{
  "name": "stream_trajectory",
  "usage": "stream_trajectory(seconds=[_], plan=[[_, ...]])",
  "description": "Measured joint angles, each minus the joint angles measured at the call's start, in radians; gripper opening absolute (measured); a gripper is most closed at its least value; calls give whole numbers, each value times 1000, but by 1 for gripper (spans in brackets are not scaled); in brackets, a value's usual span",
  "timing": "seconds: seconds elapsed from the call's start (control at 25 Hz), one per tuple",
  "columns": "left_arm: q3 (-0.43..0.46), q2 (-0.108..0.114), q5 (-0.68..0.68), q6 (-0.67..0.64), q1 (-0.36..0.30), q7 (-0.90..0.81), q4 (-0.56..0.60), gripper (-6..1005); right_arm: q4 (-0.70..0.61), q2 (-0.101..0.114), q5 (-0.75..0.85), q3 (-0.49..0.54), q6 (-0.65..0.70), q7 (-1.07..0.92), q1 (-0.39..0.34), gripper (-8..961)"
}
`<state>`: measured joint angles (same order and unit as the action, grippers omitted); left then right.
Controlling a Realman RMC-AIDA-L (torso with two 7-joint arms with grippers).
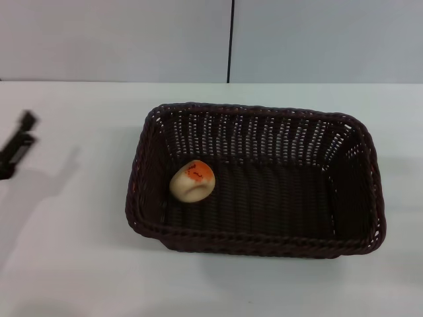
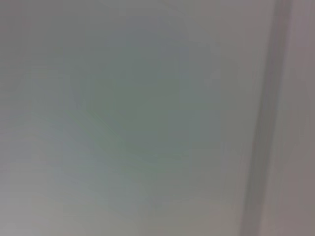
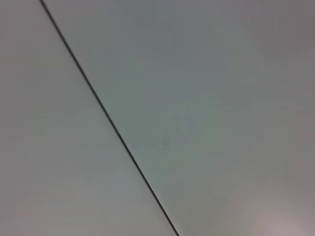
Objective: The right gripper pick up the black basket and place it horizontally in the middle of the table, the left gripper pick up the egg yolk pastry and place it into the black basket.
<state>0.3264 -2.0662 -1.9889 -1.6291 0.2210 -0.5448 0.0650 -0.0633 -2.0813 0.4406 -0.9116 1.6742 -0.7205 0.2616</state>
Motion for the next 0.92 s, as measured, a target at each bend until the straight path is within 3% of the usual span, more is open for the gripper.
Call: stream_trajectory(seconds=[0.04, 0.12, 0.28, 0.68, 0.92], plan=[[0, 0, 0, 0, 0, 0, 0, 829, 0, 0, 0, 0, 0, 0, 0, 721], [120, -1, 0, 4, -46, 64, -56, 829, 65, -1, 0, 53, -1, 102, 38, 720], [176, -2, 0, 18, -73, 109, -92, 829, 85, -2, 0, 77, -7, 156, 58, 719], [186, -5, -1, 42, -75, 150, -108, 829, 77, -2, -1, 88, -124, 168, 85, 719], [183, -5, -5, 101, -54, 348, -146, 829, 65, -2, -1, 92, -114, 177, 83, 719]])
